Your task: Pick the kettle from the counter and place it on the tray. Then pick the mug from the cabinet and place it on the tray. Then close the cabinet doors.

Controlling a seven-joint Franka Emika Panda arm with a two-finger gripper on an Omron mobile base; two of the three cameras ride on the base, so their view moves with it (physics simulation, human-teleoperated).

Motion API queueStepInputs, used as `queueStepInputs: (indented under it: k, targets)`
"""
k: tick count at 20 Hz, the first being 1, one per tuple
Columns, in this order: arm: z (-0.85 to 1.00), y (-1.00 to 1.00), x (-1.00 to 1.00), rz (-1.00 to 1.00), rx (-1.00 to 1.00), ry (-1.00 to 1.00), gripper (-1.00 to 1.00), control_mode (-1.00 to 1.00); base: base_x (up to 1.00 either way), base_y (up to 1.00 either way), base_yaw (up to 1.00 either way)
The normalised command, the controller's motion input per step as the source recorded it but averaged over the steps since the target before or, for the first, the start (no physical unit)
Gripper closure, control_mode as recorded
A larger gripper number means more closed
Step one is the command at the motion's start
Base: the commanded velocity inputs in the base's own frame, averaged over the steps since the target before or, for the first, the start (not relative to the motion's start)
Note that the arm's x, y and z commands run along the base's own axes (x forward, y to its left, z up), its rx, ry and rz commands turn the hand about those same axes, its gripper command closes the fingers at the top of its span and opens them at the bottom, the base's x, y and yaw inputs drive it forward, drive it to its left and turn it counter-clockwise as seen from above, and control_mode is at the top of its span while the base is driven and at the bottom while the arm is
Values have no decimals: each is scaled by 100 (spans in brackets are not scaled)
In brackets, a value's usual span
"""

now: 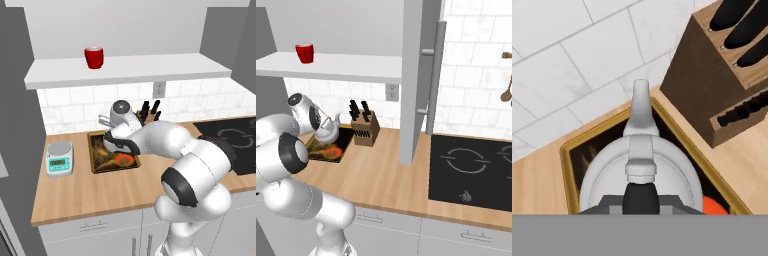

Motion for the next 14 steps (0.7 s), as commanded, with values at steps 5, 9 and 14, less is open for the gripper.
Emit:
queueStepInputs:
  k: [5,9,14]
  targets:
    - [-11,1,37,0,0,0,100,-100,0,0,0]
    - [-17,4,28,0,0,2,100,-100,0,0,0]
    - [-17,5,25,0,0,0,100,-100,0,0,0]
